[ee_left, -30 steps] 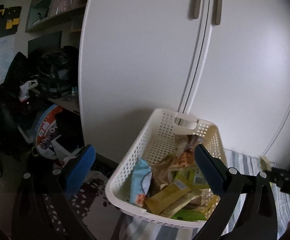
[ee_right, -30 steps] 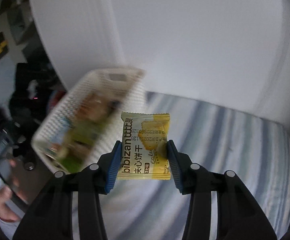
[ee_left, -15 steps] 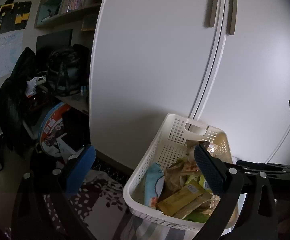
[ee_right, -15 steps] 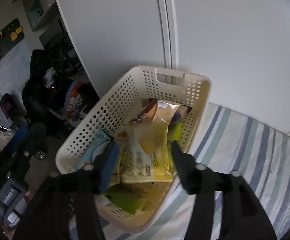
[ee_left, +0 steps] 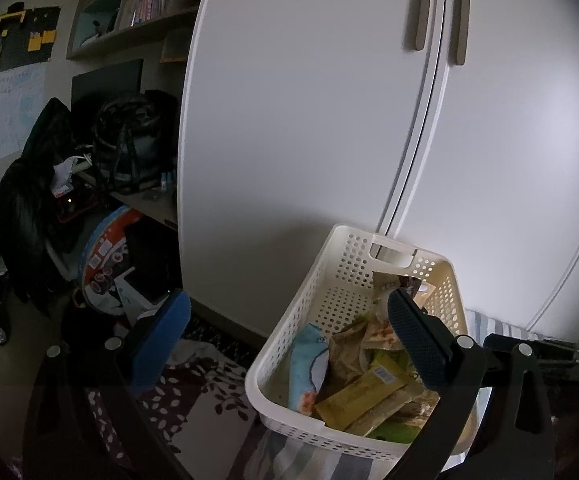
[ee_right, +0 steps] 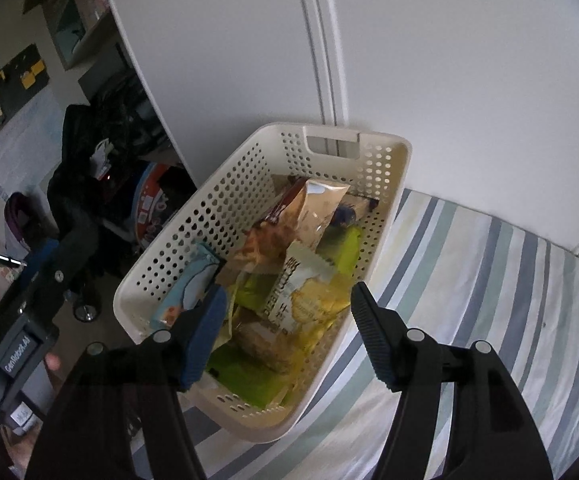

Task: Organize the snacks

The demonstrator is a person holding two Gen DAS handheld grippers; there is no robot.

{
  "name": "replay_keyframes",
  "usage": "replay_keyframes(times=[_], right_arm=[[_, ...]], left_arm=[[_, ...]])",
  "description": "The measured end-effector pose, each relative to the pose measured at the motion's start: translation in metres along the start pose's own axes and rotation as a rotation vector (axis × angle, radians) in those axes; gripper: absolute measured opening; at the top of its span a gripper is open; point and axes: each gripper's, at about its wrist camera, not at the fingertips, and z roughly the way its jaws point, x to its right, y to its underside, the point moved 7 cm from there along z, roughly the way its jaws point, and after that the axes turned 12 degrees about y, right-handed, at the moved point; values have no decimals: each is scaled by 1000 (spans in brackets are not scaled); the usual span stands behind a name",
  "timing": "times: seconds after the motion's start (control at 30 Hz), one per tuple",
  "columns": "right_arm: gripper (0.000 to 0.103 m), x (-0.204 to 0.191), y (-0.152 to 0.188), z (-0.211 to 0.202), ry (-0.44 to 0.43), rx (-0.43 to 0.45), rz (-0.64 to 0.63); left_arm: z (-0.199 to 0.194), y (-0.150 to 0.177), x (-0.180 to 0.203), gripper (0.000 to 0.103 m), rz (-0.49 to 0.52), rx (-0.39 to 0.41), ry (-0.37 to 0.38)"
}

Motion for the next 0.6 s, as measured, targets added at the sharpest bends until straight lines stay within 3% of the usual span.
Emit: replay_keyframes(times=[0.4, 0.53, 0.6], right_arm=[[68, 0, 12, -19, 73, 68, -56], [87, 1, 17, -33, 100, 111, -70], [88, 3, 20, -40, 117, 131, -74]], left_arm=[[1, 2, 6, 100, 41, -2, -15], [0, 2, 9, 100, 61, 2, -25], [0, 3, 12, 100, 72, 3, -26]])
